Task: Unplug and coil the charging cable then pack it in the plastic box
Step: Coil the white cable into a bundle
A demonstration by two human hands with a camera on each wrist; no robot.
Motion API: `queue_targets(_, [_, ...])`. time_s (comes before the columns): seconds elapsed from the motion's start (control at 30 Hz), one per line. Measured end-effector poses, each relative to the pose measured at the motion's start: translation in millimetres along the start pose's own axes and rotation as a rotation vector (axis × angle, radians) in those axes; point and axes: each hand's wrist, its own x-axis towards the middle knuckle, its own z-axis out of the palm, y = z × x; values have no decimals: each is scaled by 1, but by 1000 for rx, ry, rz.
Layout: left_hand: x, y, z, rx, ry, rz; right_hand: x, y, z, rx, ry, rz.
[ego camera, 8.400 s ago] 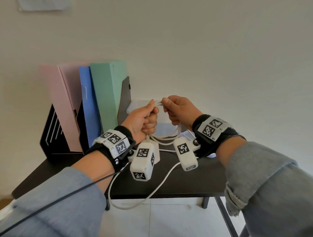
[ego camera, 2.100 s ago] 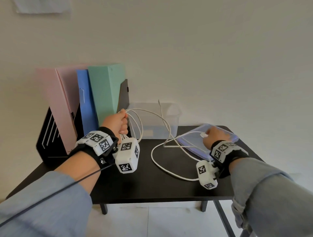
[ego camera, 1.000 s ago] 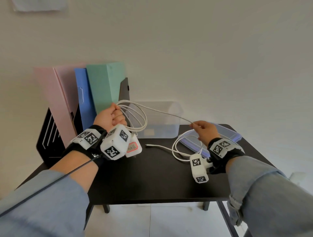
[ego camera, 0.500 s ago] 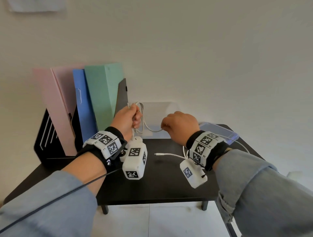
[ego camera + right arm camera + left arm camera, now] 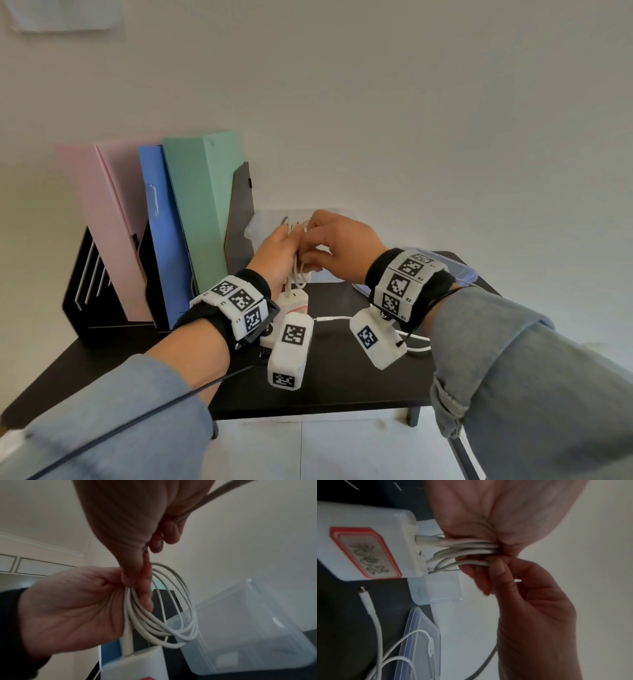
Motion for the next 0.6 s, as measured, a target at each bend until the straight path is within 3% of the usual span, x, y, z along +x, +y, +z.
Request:
queue_targets(0.13, [-3,7,-2,108,16,5,-1,3,-2,209,18,31])
queue_targets(0.23, [-9,10,-10,158,-8,18,-3,16,-9,352,25,197])
queue_targets(0.37, [-15,14,-17,156,-29,-12,-8,38,-10,370,40,332])
queue_targets(0.5, [-21,15,-18,314,-82,-47,-11,55,-10,456,194,478])
queue_targets(0.6, [-23,13,-19,293,-86,-99,-12,62,-7,404,247,558])
